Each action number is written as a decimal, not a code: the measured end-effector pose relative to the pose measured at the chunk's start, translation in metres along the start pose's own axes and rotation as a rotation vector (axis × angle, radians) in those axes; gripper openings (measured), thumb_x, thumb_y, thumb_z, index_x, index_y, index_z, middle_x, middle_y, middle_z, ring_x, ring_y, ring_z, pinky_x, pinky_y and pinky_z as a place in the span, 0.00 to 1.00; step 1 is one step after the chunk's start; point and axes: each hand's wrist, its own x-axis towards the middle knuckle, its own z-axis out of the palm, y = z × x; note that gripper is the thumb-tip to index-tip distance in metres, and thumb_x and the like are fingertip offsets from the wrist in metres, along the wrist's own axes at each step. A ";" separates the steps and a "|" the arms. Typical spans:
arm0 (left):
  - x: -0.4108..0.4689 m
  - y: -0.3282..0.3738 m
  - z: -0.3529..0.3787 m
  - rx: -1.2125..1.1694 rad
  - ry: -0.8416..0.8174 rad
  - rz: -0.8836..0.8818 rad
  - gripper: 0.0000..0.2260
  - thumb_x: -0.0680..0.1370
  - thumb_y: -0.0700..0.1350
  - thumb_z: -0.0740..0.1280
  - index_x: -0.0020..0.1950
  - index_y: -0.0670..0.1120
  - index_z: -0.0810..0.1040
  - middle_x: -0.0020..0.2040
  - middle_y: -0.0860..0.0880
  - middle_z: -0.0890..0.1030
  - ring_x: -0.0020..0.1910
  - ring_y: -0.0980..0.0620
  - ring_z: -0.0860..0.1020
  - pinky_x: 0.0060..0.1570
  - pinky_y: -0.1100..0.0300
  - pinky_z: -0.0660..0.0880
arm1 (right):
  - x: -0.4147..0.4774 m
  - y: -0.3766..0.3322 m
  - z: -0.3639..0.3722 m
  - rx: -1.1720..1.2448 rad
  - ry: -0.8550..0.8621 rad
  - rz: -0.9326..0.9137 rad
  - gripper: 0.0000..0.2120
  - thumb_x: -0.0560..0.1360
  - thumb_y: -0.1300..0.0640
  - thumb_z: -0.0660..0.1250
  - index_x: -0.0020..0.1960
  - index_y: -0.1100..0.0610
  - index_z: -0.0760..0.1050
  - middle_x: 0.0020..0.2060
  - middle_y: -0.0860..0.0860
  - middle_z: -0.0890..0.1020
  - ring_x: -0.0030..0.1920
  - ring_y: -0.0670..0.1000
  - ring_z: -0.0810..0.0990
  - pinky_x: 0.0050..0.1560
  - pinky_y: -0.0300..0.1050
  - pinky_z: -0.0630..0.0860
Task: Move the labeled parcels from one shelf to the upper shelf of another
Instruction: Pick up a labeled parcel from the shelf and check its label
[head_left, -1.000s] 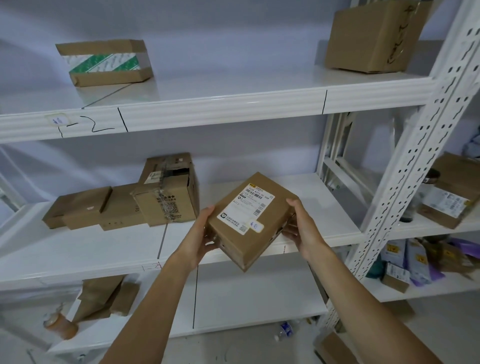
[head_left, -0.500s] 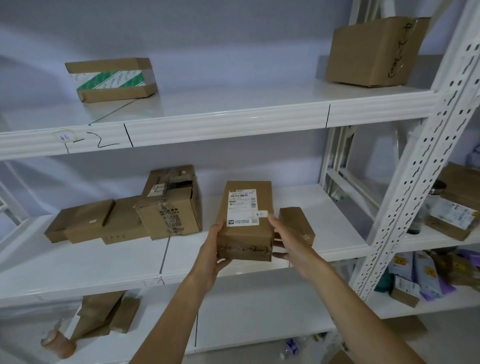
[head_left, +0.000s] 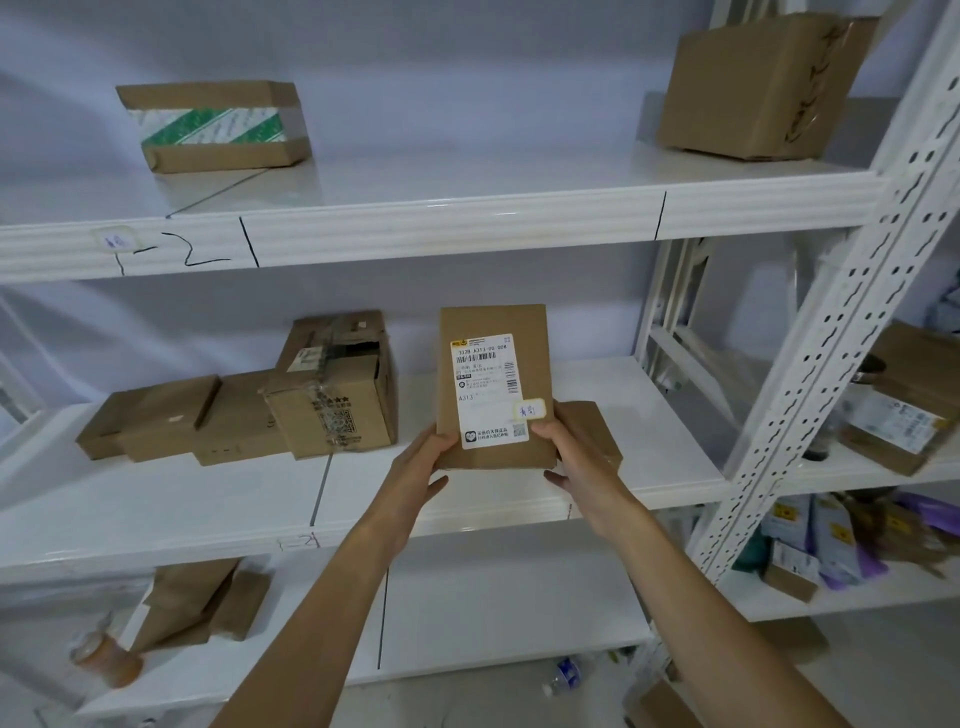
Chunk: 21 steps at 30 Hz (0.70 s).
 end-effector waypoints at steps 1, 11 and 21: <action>0.000 0.001 0.000 0.007 -0.004 0.013 0.22 0.80 0.56 0.65 0.74 0.55 0.74 0.66 0.54 0.81 0.70 0.54 0.75 0.76 0.45 0.67 | 0.001 0.000 0.001 0.009 -0.003 -0.010 0.18 0.80 0.47 0.64 0.69 0.34 0.73 0.59 0.38 0.84 0.65 0.43 0.77 0.73 0.56 0.69; 0.001 0.005 -0.001 0.014 -0.007 0.056 0.20 0.77 0.59 0.66 0.69 0.60 0.76 0.66 0.53 0.82 0.69 0.54 0.76 0.75 0.48 0.68 | 0.001 -0.004 0.005 0.012 -0.031 -0.091 0.20 0.81 0.52 0.62 0.68 0.33 0.73 0.61 0.36 0.84 0.67 0.44 0.77 0.70 0.52 0.70; 0.009 0.001 -0.005 0.027 0.012 0.055 0.21 0.83 0.55 0.65 0.76 0.56 0.73 0.69 0.51 0.80 0.71 0.51 0.75 0.75 0.47 0.69 | 0.004 -0.006 0.006 0.040 -0.010 -0.114 0.17 0.82 0.56 0.61 0.63 0.34 0.75 0.54 0.34 0.86 0.54 0.35 0.83 0.54 0.39 0.75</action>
